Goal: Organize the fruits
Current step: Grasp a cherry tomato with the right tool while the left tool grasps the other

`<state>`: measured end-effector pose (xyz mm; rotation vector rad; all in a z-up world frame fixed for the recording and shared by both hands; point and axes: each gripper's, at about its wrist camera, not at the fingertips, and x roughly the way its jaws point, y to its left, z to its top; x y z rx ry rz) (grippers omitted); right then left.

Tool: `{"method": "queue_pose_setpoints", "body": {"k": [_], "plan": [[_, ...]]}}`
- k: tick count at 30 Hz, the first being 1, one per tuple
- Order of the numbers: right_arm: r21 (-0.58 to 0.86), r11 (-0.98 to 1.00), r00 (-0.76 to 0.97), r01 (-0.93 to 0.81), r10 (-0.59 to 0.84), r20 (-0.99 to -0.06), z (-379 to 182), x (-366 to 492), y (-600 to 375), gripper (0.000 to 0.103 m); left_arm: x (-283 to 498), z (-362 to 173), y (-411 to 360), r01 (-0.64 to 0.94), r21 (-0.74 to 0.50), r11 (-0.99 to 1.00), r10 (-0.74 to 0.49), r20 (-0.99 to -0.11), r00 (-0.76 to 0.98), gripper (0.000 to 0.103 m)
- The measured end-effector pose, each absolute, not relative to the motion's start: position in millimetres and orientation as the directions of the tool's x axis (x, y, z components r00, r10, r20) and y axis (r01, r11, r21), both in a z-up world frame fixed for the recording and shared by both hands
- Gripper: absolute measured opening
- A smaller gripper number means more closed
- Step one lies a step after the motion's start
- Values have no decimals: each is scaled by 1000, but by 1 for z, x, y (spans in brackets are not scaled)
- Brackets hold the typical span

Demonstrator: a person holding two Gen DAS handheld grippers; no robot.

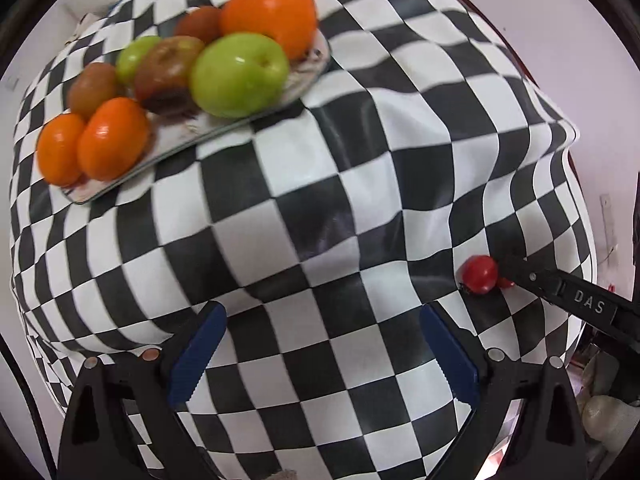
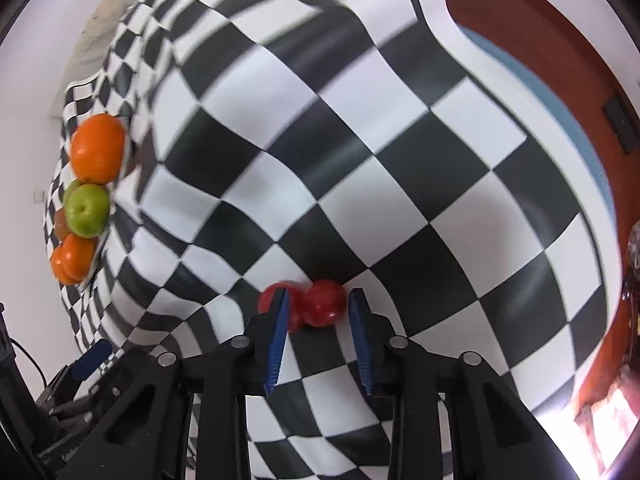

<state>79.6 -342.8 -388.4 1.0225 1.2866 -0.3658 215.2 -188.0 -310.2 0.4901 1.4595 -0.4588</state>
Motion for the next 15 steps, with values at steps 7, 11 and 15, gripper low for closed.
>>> {"method": "queue_pose_setpoints", "body": {"k": [7,11,15], "plan": [[384,576,277,721,268,-923,-400,92,-338,28,212,-320,-205,588,35,808,10,-999,46,99],[395,575,308,716,248,-919,-392,86,-338,27,208,-323,-219,611,11,791,-10,-999,30,99],[394,575,331,717,217,-918,-378,71,-346,27,193,-326,-242,667,-28,745,-44,-999,7,99]]}}
